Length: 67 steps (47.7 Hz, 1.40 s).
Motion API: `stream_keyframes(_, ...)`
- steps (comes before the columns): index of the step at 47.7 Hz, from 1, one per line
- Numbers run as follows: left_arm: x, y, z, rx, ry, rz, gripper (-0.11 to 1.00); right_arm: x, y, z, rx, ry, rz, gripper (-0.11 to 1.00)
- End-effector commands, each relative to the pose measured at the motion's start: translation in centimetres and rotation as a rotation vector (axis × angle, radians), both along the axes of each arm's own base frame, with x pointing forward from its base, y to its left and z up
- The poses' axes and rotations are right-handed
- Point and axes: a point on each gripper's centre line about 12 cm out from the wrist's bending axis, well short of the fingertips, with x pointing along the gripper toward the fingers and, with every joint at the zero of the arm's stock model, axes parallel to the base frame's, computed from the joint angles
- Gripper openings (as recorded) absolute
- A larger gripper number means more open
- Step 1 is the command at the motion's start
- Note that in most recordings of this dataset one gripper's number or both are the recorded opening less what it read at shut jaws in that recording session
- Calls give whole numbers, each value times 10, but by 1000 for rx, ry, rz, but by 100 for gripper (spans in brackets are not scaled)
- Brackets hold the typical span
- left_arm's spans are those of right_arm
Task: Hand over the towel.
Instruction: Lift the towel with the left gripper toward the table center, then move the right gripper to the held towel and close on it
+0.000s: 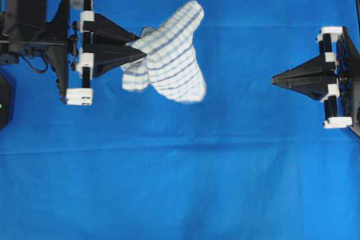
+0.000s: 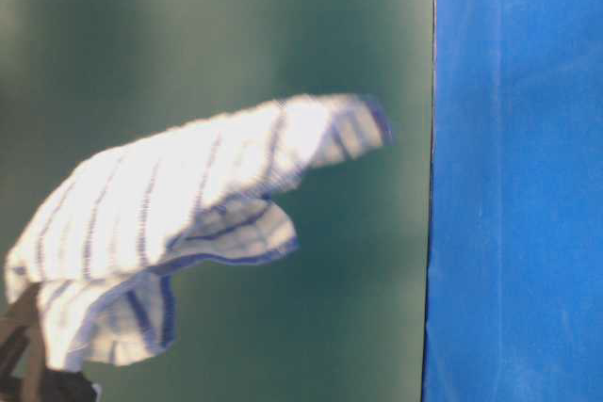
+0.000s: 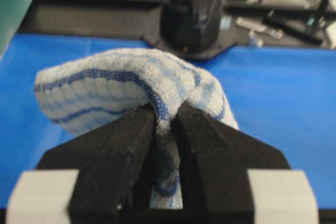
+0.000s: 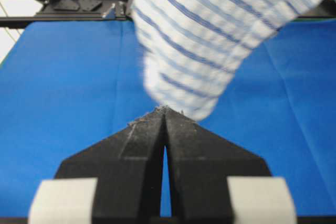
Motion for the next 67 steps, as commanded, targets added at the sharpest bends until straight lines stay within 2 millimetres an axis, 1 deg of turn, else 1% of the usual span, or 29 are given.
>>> stream_keyframes(1,-2,-4,11,2,-46,-12,7,3,0,10,-2,-32,0,0)
stream_keyframes(8,1,-4,9,3,-38,-12,7,5,-2,8,15,-31,-10,0)
stream_keyframes(14,2,-4,9,3,-37,-12,7,10,-3,12,16,-57,-14,0)
stream_keyframes(22,2,-4,8,3,-34,-12,7,20,-6,21,14,-85,-25,0)
stream_keyframes(26,3,-4,7,3,-32,-12,7,31,-7,25,19,-82,-30,1)
stream_keyframes(28,3,-4,6,4,-29,-12,7,36,-8,26,28,-77,-33,11)
stream_keyframes(32,4,-4,6,3,-28,-12,7,52,-9,32,47,-76,-40,39)
stream_keyframes(35,5,-4,4,4,-23,-12,7,66,-10,34,54,-81,-43,56)
stream_keyframes(37,6,-4,3,2,-18,-12,7,76,-11,36,63,-90,-48,65)
stream_keyframes(40,7,-4,1,2,-12,-12,7,91,-12,35,80,-94,-58,73)
stream_keyframes(43,9,-4,0,2,-9,-12,7,109,-14,36,92,-95,-66,72)
stream_keyframes(50,11,-4,-2,2,-3,-12,7,147,-16,30,105,-71,-75,73)
stream_keyframes(51,12,-4,-3,2,0,-12,7,155,-16,29,108,-65,-76,73)
stream_keyframes(56,13,-3,-4,2,3,-12,7,177,-17,25,119,-49,-82,73)
stream_keyframes(61,14,-3,-5,1,6,-12,7,192,-18,21,121,-26,-82,73)
stream_keyframes(67,14,-3,-5,2,3,-12,7,199,-18,19,132,-18,-88,73)
